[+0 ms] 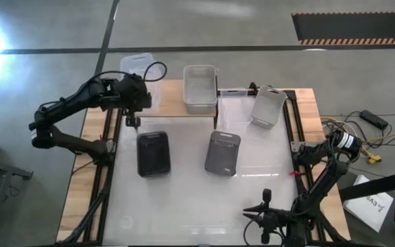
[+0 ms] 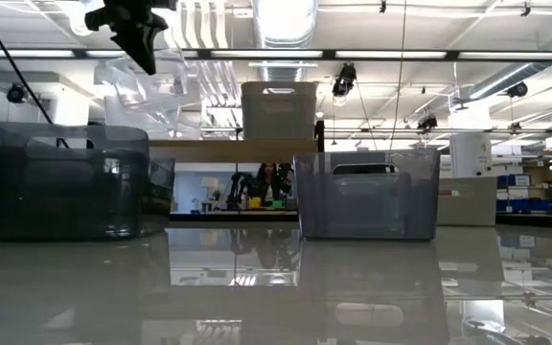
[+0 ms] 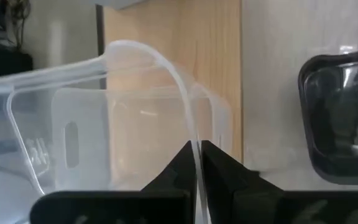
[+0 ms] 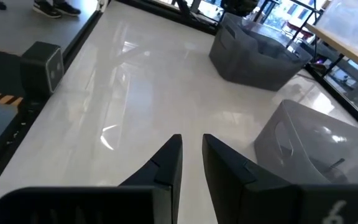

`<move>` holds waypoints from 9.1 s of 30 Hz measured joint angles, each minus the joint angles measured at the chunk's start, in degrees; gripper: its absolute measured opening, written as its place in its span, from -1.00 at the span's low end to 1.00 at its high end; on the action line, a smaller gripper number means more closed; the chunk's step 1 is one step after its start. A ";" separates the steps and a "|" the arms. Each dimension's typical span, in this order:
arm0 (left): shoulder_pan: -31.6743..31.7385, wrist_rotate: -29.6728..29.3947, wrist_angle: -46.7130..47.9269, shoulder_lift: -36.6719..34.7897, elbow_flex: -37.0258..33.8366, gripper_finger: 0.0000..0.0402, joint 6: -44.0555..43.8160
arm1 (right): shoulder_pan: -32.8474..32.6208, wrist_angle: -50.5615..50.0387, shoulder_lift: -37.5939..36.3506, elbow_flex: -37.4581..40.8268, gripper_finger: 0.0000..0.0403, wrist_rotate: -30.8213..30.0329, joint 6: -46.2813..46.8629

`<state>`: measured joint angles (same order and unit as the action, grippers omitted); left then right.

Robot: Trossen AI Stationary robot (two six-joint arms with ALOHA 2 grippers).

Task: Stack baskets on shelf by color
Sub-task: Stack the right transparent bin on top of the transparent bin on the shelf, then stack the gray bin on top of the gray bin on the shelf

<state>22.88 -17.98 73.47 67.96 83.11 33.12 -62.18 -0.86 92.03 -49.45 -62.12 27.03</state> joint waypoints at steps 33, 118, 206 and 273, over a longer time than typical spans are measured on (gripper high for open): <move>0.43 -5.17 3.73 -0.28 0.96 -0.96 -0.12 | 0.35 0.39 0.00 0.00 -0.72 0.08 0.01; -61.99 -12.57 -52.47 26.39 -12.18 -0.84 -46.47 | 97.23 -49.87 -26.23 2.52 -0.11 48.15 -33.44; -68.55 -21.12 -74.49 26.13 -17.25 -0.83 -60.56 | 14.87 -21.25 5.68 -25.27 -0.42 29.25 -3.58; -65.95 -8.95 -2.28 56.55 45.59 -1.00 -62.24 | -6.68 -13.99 1.81 -3.76 -0.71 -15.77 23.95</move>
<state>-43.07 -26.92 71.19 124.51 128.70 -29.11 -68.86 -14.85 93.84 -53.21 -77.89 50.98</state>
